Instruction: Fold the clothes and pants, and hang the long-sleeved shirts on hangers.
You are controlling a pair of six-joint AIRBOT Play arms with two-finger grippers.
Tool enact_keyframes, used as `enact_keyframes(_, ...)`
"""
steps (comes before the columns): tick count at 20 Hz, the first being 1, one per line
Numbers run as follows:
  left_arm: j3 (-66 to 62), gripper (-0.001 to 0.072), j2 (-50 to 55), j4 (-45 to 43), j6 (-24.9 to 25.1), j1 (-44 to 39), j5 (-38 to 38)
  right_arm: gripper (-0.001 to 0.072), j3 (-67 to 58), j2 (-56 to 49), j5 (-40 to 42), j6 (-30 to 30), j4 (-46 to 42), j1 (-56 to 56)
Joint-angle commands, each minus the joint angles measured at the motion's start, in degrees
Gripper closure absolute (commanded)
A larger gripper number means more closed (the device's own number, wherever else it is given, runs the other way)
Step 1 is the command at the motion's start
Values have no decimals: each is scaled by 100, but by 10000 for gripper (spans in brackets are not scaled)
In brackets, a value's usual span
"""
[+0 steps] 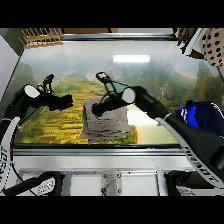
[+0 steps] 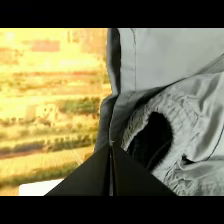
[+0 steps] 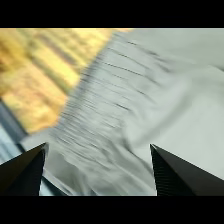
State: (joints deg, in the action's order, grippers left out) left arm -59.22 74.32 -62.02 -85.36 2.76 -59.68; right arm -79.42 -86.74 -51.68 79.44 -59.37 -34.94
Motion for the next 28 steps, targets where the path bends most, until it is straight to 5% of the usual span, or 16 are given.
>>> enact_keyframes(1,492,705,-612,7,74,-61,216,4,1003,660,-645,15,-234,1178)
enact_keyframes(4,1016,704,-1078,13,72,-334,323,1,1971,664,-664,125,402,2435)
enact_keyframes(7,1266,704,-1355,17,68,-612,398,1,2404,157,-603,-769,1729,2988)
enact_keyframes(12,1364,704,-1499,26,2,-837,553,2,2393,-848,-424,-1849,3624,2500)
enact_keyframes(16,1364,704,-1484,31,-63,-837,570,4,2286,-1145,-140,-2120,4232,1781)
enact_keyframes(17,1364,705,-1486,31,-63,-837,568,80,2240,-1154,-42,-2122,4291,1611)
enact_keyframes(21,1364,705,-1486,63,-63,-837,570,684,2107,-1139,170,-2461,4315,1250)
enact_keyframes(24,1364,705,-1486,61,-63,-837,564,685,2061,-719,177,-2212,3893,1537)
enact_keyframes(28,1364,704,-1486,61,-63,-837,566,685,1821,621,-85,-649,1467,3053)
